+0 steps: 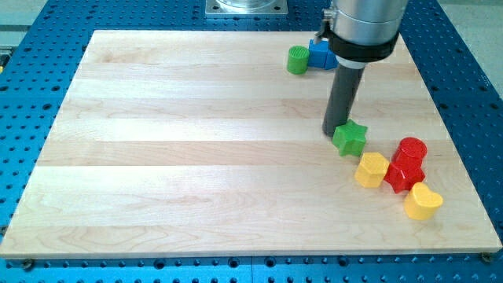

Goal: Move the blue blocks near the group of blocks

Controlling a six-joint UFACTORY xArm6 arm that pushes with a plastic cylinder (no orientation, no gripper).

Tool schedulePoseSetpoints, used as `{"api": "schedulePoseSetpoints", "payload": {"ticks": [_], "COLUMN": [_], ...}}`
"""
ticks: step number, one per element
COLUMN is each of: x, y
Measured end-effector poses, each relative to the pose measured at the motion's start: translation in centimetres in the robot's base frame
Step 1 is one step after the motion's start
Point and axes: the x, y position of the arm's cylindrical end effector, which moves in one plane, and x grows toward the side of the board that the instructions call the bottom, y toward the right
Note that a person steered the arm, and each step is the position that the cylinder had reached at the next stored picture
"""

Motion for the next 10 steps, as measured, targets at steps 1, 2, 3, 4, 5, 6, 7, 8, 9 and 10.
{"api": "schedulePoseSetpoints", "payload": {"ticks": [1, 2, 3, 4, 5, 6, 7, 8, 9, 10], "x": [1.8, 3.5, -1.0, -9.2, -17.4, -20.5, -20.8, -16.6, -9.7, -6.6], "y": [0.0, -0.6, -9.5, -13.8, -12.0, -7.9, -1.2, 0.3, 0.3, 0.3]}}
